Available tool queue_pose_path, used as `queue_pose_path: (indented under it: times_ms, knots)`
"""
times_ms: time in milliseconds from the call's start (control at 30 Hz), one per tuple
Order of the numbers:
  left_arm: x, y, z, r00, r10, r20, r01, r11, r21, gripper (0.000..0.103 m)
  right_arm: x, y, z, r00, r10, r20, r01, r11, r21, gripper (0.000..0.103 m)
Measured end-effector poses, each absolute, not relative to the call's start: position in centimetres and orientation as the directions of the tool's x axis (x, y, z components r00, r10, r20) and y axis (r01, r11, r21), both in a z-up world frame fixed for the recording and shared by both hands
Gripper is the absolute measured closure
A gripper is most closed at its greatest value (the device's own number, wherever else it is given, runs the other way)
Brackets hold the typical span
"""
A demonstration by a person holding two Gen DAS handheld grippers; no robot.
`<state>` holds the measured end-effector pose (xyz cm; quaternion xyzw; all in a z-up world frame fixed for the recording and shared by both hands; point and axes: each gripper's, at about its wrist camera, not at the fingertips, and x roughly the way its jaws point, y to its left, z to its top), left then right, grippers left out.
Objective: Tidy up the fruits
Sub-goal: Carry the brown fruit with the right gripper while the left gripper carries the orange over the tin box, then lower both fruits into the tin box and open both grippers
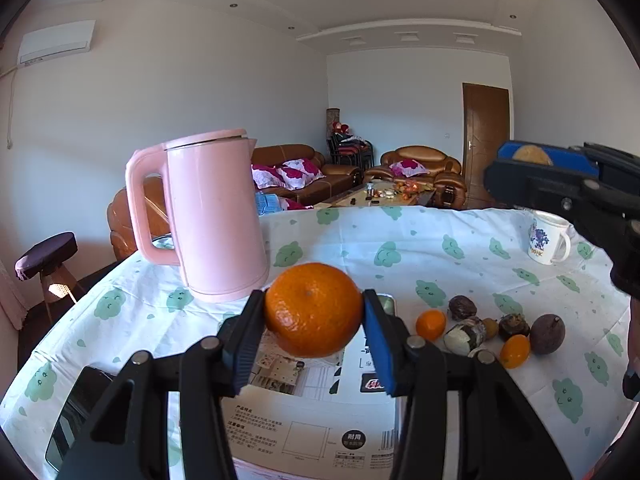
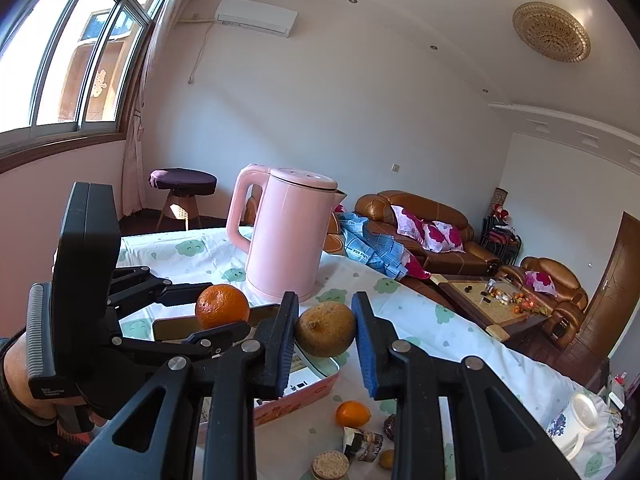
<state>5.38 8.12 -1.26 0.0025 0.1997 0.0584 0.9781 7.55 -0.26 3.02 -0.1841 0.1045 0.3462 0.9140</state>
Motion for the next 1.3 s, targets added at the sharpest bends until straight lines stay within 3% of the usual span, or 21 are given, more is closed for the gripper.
queue_pose_path:
  times_ms: [1300]
  knots:
    - [11.0,11.7,-5.1,0.810,0.209,-0.548,-0.149,0.977,0.153,0.053,15.9,6.5,-5.9,0.604,0.559,-0.568,-0.730,0.675,-0.112,0.074]
